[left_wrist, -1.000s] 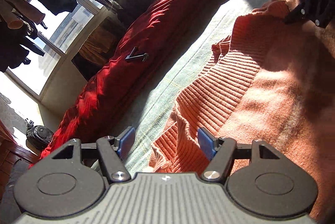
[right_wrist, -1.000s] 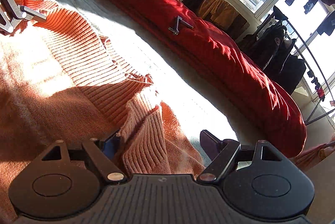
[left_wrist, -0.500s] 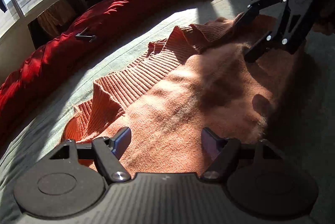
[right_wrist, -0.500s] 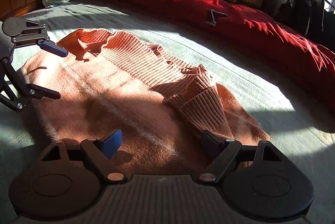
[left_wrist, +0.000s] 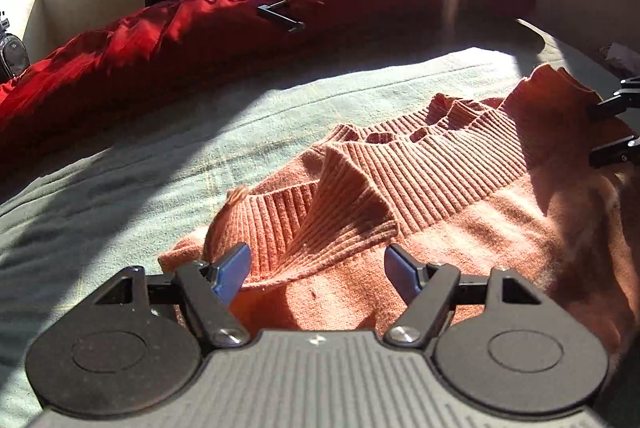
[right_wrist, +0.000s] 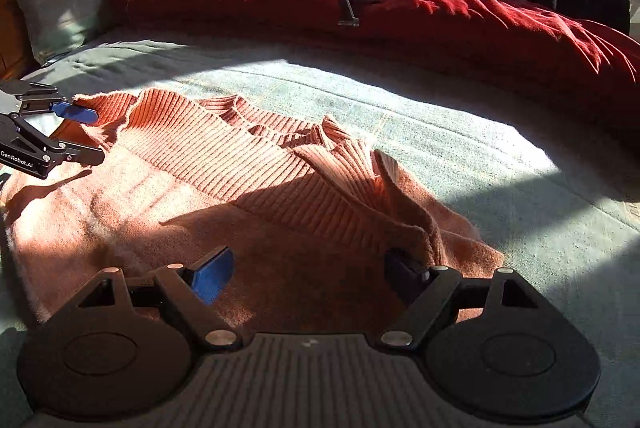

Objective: Fold clothes
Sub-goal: 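Withdraw both open grippers up from the folded sweater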

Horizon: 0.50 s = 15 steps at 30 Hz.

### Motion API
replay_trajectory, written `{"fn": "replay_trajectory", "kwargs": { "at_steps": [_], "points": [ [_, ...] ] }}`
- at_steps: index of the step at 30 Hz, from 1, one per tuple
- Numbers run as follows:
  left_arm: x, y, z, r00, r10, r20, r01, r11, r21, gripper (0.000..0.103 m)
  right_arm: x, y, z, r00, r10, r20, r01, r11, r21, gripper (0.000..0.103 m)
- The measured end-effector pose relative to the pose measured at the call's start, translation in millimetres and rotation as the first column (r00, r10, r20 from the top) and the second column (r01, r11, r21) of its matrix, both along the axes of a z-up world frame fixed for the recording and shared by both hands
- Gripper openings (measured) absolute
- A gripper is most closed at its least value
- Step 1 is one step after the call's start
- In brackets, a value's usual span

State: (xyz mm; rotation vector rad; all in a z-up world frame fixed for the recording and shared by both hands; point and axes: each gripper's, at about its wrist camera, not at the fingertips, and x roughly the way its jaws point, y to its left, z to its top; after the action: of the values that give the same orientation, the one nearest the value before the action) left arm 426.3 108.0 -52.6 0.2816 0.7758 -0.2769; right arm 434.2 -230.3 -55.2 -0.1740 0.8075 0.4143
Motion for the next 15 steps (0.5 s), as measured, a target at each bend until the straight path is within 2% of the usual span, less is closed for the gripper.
{"fn": "replay_trajectory", "kwargs": {
  "at_steps": [3,6,10,15],
  "points": [
    [12,8,-5,0.996,0.087,0.020,-0.089,0.994,0.068,0.075,7,-8,-3,0.999,-0.045,0.015,0.046,0.999,-0.021,0.086],
    [12,13,-2,0.989,0.144,0.039,-0.146,0.987,0.068,0.075,9,-16,-6,0.997,-0.081,0.016,0.081,0.997,-0.007,0.086],
    [-3,5,9,0.994,0.053,0.096,-0.053,0.999,-0.002,0.075,3,-18,-4,0.995,-0.085,0.042,0.086,0.996,-0.007,0.086],
    [-2,-11,-7,0.998,-0.063,0.029,0.064,0.998,-0.018,0.075,2,-15,-7,0.996,-0.085,0.034,0.085,0.996,0.001,0.086]
  ]
}}
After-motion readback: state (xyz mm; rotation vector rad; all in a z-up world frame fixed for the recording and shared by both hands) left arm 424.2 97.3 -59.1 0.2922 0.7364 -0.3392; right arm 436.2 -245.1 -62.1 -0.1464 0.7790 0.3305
